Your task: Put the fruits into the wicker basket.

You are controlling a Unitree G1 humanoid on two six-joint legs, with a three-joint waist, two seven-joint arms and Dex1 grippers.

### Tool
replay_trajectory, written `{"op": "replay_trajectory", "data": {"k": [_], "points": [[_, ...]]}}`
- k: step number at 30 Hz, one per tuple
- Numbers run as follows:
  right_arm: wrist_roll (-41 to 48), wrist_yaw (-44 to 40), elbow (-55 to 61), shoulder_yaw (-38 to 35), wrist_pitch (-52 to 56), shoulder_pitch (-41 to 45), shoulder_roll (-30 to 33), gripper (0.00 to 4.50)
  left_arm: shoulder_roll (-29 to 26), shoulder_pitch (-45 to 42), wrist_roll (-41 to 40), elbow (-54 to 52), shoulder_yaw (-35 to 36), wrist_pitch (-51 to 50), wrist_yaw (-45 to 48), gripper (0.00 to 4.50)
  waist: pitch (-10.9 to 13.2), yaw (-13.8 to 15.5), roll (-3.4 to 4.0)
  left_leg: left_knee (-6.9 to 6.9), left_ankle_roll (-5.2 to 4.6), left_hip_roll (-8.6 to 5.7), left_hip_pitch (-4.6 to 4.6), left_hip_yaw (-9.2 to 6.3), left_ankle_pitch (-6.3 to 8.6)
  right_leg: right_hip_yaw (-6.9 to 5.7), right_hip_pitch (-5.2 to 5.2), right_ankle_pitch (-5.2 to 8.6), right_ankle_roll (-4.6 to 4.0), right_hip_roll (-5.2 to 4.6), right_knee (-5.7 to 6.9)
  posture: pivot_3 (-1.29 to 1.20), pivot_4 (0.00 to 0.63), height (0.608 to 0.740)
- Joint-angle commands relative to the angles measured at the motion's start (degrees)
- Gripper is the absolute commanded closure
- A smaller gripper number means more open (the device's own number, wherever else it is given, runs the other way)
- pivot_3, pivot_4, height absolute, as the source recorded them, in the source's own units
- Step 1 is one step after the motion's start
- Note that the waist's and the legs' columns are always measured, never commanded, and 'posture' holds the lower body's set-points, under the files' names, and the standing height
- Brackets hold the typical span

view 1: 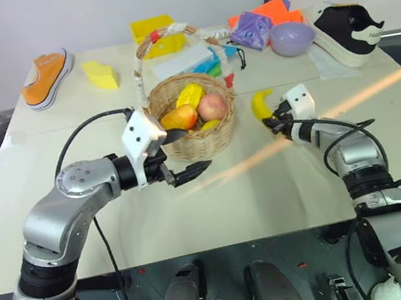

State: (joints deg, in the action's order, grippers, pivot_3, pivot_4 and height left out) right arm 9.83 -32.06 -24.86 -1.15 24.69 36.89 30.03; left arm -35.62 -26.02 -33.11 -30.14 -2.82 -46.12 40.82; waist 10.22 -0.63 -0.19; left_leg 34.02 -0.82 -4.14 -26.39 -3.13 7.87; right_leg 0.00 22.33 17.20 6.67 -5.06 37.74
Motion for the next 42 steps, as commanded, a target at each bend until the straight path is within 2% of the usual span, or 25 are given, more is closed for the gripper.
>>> {"op": "replay_trajectory", "data": {"k": [1,4,8,10,13,17,20,25,28,30,33,37,42], "points": [[2.34,-2.65,13.20,-3.94,3.46,-3.96,4.90,3.69,-1.04,0.98,0.50,-0.54,2.66,1.51,-0.61,0.00,0.00,0.29,0.00,0.00,0.00,0.00,-0.01,0.00,0.00,0.00,0.01,0.00,0.00,-0.01,0.00,0.00,0.150,0.740],[6.31,-8.86,26.40,-6.60,5.32,-11.25,10.36,3.69,-1.56,2.41,2.03,1.56,4.08,4.09,-0.88,0.00,0.00,0.53,0.01,0.01,-0.01,0.00,-0.02,0.00,0.00,0.00,0.02,0.00,0.00,-0.06,0.00,0.00,0.150,0.740],[23.00,-26.35,50.81,-14.69,10.43,-28.70,20.52,3.69,-2.81,5.60,3.54,6.51,6.70,9.10,1.36,0.00,0.00,1.32,0.09,-0.07,-0.07,0.02,-0.02,-0.01,0.06,-0.01,0.00,0.04,0.00,-0.12,-0.06,0.00,0.150,0.740],[28.27,-26.74,56.29,-15.37,13.70,-29.73,21.77,3.69,-3.58,6.54,3.82,8.88,7.95,11.04,2.63,0.00,0.01,0.80,0.10,-0.06,-0.08,0.09,0.01,-0.02,0.08,-0.03,-0.03,0.07,-0.06,-0.11,-0.07,0.00,0.150,0.740],[28.91,-18.06,58.12,-10.18,18.04,-20.69,17.88,3.69,-4.67,7.46,4.25,11.07,9.41,13.64,4.43,0.00,0.00,-0.23,0.08,-0.02,0.06,0.11,0.03,-0.02,0.17,0.06,-0.04,0.17,-0.49,-0.14,-0.20,0.00,0.150,0.740],[22.37,-10.61,55.84,3.10,20.41,-5.52,9.89,3.69,-4.82,7.47,3.76,12.09,11.23,14.71,4.57,0.00,0.00,-0.50,0.08,-0.03,0.07,0.10,0.03,-0.01,0.18,-0.02,0.10,0.06,-0.68,-0.27,-0.35,0.00,0.150,0.740],[15.61,-3.98,46.36,11.93,23.73,5.93,1.86,3.69,-4.75,7.80,3.19,11.21,12.07,14.60,4.32,0.00,-0.01,0.04,0.07,-0.09,0.08,0.10,-0.04,-0.07,0.16,-0.12,0.38,0.06,-0.65,-0.28,-0.37,0.00,0.150,0.740],[8.91,2.48,30.46,15.04,22.05,14.76,-7.82,3.69,-3.91,9.26,2.19,7.96,12.74,13.49,2.61,0.00,-0.02,0.23,0.04,-0.14,-0.03,-0.07,-0.13,-0.10,0.07,-0.14,0.45,-0.11,-0.36,-0.31,-0.31,0.00,0.150,0.740],[6.40,2.15,28.29,15.41,18.91,14.95,-8.71,2.50,-3.27,10.71,0.65,4.68,13.13,11.92,1.03,0.00,-0.02,0.17,0.04,-0.15,-0.03,-0.14,-0.12,-0.07,0.07,-0.13,0.43,-0.18,-0.24,-0.35,-0.30,0.00,0.150,0.740],[5.61,1.77,30.14,14.96,17.43,13.97,-8.21,1.47,-2.91,11.17,0.02,3.25,13.25,11.18,0.05,0.00,-0.02,0.09,0.05,-0.14,-0.03,-0.15,-0.12,-0.07,0.08,-0.14,0.45,-0.19,-0.22,-0.34,-0.29,0.00,0.150,0.740],[5.52,-1.87,37.80,12.96,14.15,9.43,-3.04,0.02,-2.46,11.66,-1.13,1.37,13.45,10.41,-1.06,0.00,-0.02,0.08,0.05,-0.14,-0.03,-0.13,-0.08,-0.07,0.08,-0.14,0.45,-0.20,-0.20,-0.32,-0.19,0.00,0.150,0.740],[10.02,-5.64,44.97,5.38,15.96,3.51,3.51,0.02,-1.12,11.15,-2.40,0.97,13.85,11.09,-1.96,0.00,-0.02,0.59,0.04,-0.10,-0.03,-0.11,-0.04,-0.09,0.09,-0.14,0.37,-0.19,-0.21,-0.32,-0.19,0.00,0.150,0.740],[8.90,-0.42,42.00,1.45,17.10,2.37,2.14,0.02,1.85,9.60,-3.45,2.28,13.55,13.10,-2.08,0.00,-0.03,-0.19,0.05,-0.09,0.00,-0.02,0.08,-0.09,0.10,-0.06,0.13,-0.13,-0.38,-0.22,-0.17,0.00,0.150,0.740]]}}
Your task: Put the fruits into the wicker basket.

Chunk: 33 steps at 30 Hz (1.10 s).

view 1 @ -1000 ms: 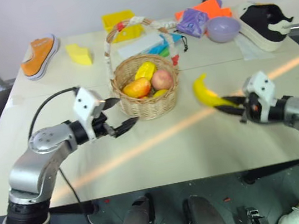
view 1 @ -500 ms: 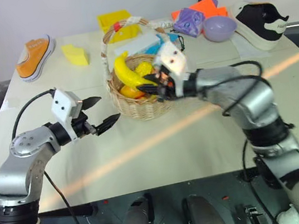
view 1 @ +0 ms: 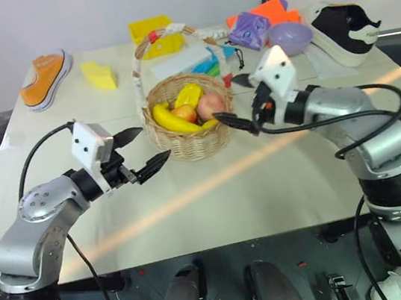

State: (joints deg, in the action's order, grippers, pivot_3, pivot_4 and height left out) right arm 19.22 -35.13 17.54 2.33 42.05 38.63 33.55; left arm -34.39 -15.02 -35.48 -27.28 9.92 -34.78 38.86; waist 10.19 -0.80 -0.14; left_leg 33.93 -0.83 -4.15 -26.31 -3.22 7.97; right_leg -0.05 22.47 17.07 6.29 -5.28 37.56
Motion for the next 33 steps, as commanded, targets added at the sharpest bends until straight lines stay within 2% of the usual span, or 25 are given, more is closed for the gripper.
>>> {"op": "replay_trajectory", "data": {"k": [1,7,8,10,17,24,27,33], "points": [[-1.02,3.76,-1.67,-1.82,-0.77,1.36,-2.51,0.02,0.91,-1.73,-0.93,-0.16,0.48,1.86,-0.08,0.00,0.00,-0.01,0.00,0.00,-0.03,0.02,0.00,0.00,-0.02,0.00,0.01,0.01,-0.04,0.02,0.00,0.00,0.150,0.740],[-5.00,8.27,-15.56,0.43,-7.31,7.34,-10.74,0.02,2.05,-2.65,0.45,1.07,-1.59,2.95,-0.10,0.00,0.00,0.00,0.01,-0.01,0.00,0.03,0.00,0.01,-0.07,0.05,0.04,-0.07,0.12,0.10,0.02,0.00,0.150,0.740],[-5.31,9.47,-19.08,-0.12,-8.67,8.65,-12.36,0.26,2.07,-2.61,0.46,1.00,-1.63,3.05,-0.19,0.00,0.00,0.00,0.00,-0.01,0.00,0.03,0.00,0.01,-0.08,0.05,0.03,-0.08,0.12,0.12,0.02,0.00,0.150,0.740],[-5.46,10.55,-23.32,-1.35,-10.42,10.20,-14.22,0.89,2.01,-2.32,0.46,0.60,-1.55,3.08,-0.52,0.00,0.00,0.10,0.01,-0.01,0.02,0.03,0.00,0.00,-0.09,0.04,0.02,-0.08,0.12,0.14,0.02,0.00,0.150,0.740],[-6.26,11.39,-23.15,-3.31,-12.13,10.08,-13.47,4.39,1.47,-0.78,-0.06,-0.84,-0.74,2.89,-1.44,0.00,0.01,0.11,0.01,-0.02,0.04,0.01,-0.03,-0.03,-0.08,0.04,0.06,-0.09,0.13,0.15,0.02,0.00,0.150,0.740],[-6.66,14.29,-18.12,-13.45,-12.03,4.06,-4.11,4.45,2.00,-1.87,-0.11,0.11,-1.82,3.14,-1.55,0.00,0.02,1.14,0.02,-0.02,0.05,-0.01,-0.09,-0.05,-0.09,0.04,0.13,-0.09,0.14,0.13,0.10,0.00,0.150,0.740],[-9.39,16.05,-21.93,-19.76,-15.31,-0.66,3.61,4.45,2.53,-2.76,0.28,1.41,-2.95,3.70,-0.87,0.00,0.02,1.80,0.02,0.00,0.05,-0.01,-0.09,-0.02,-0.09,0.03,0.09,-0.05,0.08,0.10,0.05,0.00,0.150,0.740],[-9.87,19.70,-33.11,-27.86,-20.82,-3.79,9.94,4.45,3.71,-4.19,0.92,3.72,-4.74,4.80,0.18,0.00,0.04,0.90,0.10,-0.01,0.02,0.03,-0.04,0.10,-0.10,0.07,0.04,0.02,-0.06,0.10,-0.01,0.00,0.150,0.740]]}}
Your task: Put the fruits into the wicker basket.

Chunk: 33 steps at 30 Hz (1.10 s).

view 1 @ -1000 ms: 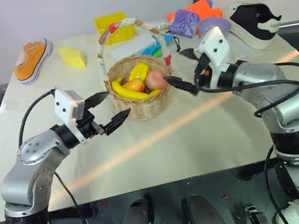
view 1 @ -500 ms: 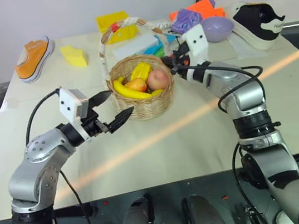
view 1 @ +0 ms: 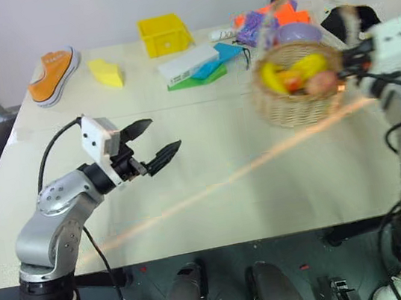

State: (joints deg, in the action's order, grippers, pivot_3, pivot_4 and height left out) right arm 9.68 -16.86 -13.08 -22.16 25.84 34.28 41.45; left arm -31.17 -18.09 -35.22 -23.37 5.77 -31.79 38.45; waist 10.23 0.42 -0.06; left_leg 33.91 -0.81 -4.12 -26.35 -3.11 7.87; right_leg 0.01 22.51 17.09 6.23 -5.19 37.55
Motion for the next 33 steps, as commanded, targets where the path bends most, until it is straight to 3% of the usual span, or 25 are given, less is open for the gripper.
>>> {"op": "replay_trajectory", "data": {"k": [1,5,12,18,22,26,33], "points": [[-0.53,1.55,-4.47,-3.66,-5.95,0.40,2.52,4.45,0.74,-1.34,0.82,0.12,-0.87,1.98,0.61,0.00,0.00,-0.71,0.03,-0.01,-0.01,0.02,0.01,0.01,0.00,0.00,-0.01,-0.01,0.02,0.02,0.00,0.00,0.150,0.740],[0.19,0.90,-7.79,-3.88,-7.99,0.29,2.59,4.45,1.35,-1.55,1.16,0.61,-1.15,2.35,0.59,0.00,0.03,-1.56,0.11,-0.01,-0.02,0.08,0.05,0.02,-0.01,-0.01,-0.05,-0.09,0.16,0.08,0.02,0.00,0.150,0.740],[-2.39,2.90,-3.34,-2.80,-8.48,-2.90,3.65,0.91,1.02,-0.42,1.50,1.09,-0.40,2.17,-0.38,0.00,0.03,-0.91,0.12,0.11,-0.04,0.06,0.05,0.00,-0.02,-0.01,-0.13,-0.09,0.17,0.08,0.03,0.00,0.150,0.740],[-1.69,-2.63,9.96,-5.77,-10.66,-13.78,7.47,0.91,-0.87,4.03,3.25,4.29,2.60,2.79,-1.35,0.00,0.04,-0.66,0.17,0.07,-0.04,0.04,0.03,-0.04,0.00,0.00,-0.09,-0.06,0.15,0.04,0.02,0.00,0.150,0.740],[7.38,-15.88,17.98,-6.87,-8.92,-23.15,7.19,0.91,-1.45,8.48,6.27,8.55,6.03,6.95,-2.27,0.00,0.03,-1.06,0.14,0.08,-0.05,0.08,0.10,-0.07,0.01,-0.01,-0.20,0.02,0.00,0.04,-0.01,0.00,0.150,0.740],[13.42,-24.89,27.96,-0.65,-4.99,-30.31,6.27,0.91,-1.28,12.35,8.90,11.11,9.32,10.12,-4.36,0.00,0.03,-1.17,0.15,0.08,-0.06,0.09,0.09,-0.07,0.05,0.01,-0.17,0.04,-0.04,-0.02,-0.01,0.00,0.150,0.740],[10.51,-23.20,25.65,10.36,-5.81,-26.68,-1.21,0.91,-0.43,21.13,12.06,10.67,11.50,14.33,-6.01,0.00,0.02,-0.80,0.13,0.01,0.06,0.07,0.00,-0.08,0.17,0.01,0.02,0.05,-0.07,-0.12,-0.28,0.00,0.150,0.740]]}}
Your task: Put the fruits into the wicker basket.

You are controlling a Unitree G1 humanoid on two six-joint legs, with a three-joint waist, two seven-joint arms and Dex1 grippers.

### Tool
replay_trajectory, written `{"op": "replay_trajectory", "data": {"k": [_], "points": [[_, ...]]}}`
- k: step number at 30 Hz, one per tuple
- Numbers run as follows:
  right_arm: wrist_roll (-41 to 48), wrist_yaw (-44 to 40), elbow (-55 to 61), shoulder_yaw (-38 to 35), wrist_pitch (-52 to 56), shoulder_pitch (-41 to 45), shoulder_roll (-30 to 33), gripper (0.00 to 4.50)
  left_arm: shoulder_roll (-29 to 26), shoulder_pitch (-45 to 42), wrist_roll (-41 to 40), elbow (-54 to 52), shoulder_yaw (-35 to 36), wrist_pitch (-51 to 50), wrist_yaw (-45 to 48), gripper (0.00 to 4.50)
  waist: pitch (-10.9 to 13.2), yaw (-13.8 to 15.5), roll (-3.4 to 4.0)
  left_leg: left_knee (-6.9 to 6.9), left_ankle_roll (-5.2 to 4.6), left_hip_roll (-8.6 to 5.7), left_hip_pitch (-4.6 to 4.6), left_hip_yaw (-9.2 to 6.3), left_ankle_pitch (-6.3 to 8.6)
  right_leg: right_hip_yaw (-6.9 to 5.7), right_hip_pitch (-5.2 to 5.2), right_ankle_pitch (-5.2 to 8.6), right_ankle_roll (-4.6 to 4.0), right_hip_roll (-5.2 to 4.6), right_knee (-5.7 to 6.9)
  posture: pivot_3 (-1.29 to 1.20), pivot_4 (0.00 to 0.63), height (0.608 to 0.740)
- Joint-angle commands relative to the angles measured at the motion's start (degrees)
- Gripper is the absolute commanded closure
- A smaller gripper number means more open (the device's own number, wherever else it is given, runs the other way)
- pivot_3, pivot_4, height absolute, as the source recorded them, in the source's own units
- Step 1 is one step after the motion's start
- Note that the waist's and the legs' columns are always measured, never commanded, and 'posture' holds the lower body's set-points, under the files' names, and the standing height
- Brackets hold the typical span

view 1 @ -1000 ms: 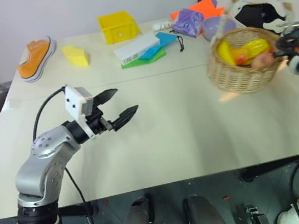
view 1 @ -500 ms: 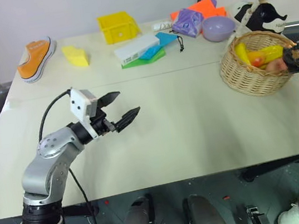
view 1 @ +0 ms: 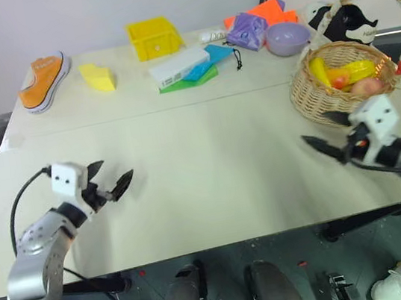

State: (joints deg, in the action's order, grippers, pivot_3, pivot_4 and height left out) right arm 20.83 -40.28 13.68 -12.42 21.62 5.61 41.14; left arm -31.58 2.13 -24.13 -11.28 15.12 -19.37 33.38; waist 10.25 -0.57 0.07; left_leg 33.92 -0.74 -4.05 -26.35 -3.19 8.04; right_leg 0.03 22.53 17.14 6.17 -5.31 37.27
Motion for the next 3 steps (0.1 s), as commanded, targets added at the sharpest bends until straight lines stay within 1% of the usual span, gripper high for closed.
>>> {"op": "replay_trajectory", "data": {"k": [1,3], "points": [[-0.63,0.28,-2.16,1.04,-1.84,2.72,-1.61,0.91,0.10,1.51,1.07,-1.64,2.43,2.03,-1.35,0.00,0.01,0.40,-0.01,0.00,-0.01,0.00,-0.02,-0.01,0.01,-0.05,0.04,0.00,0.00,-0.03,-0.06,0.00,0.150,0.740],[-0.99,0.29,-4.08,1.63,-3.07,3.79,-2.68,0.91,0.35,2.41,0.74,-2.17,2.95,1.90,-1.94,0.00,0.01,0.69,-0.01,0.00,-0.04,-0.05,-0.04,0.00,0.03,-0.06,0.04,0.00,0.00,-0.07,-0.12,0.00,0.150,0.740]]}}
